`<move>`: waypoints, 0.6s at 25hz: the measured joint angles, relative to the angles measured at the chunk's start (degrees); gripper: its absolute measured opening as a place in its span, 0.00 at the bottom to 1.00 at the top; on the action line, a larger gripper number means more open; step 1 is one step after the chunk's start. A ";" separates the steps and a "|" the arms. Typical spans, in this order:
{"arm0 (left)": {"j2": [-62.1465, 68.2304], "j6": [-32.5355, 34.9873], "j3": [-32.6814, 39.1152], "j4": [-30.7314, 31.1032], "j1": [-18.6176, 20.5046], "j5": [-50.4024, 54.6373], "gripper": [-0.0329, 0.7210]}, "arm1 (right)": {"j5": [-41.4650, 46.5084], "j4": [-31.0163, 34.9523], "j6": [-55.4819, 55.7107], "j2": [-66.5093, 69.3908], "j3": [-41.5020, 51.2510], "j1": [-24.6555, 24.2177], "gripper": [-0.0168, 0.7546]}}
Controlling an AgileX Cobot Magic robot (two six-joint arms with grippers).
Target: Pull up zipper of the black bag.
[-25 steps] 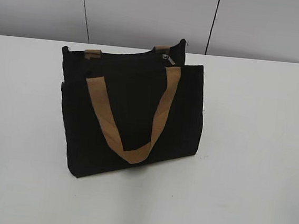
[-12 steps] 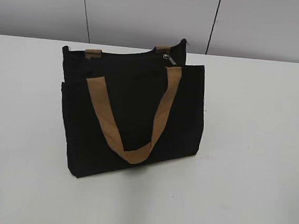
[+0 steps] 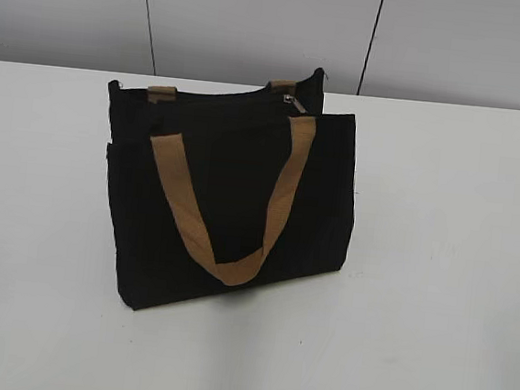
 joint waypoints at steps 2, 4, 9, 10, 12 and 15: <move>0.00 0.00 0.00 -0.04 0.00 0.00 0.60 | -0.02 0.00 -0.06 0.00 0.00 0.00 0.62; 0.00 0.00 0.00 -0.04 0.00 0.00 0.60 | -0.02 0.00 -0.06 0.00 0.06 0.00 0.62; 0.00 0.00 0.00 -0.11 1.28 -0.18 0.60 | -0.06 0.00 -0.06 0.00 0.06 0.07 0.62; 0.00 0.00 0.00 -0.11 2.40 -0.18 0.60 | -0.06 0.00 -0.12 0.00 0.06 0.07 0.62; 0.00 0.00 0.00 -0.11 4.67 -0.23 0.60 | -0.06 0.00 -0.11 0.00 0.06 0.07 0.62; 0.00 0.00 0.00 -0.11 6.68 -0.23 0.60 | -0.06 0.00 -0.11 0.00 0.06 0.13 0.62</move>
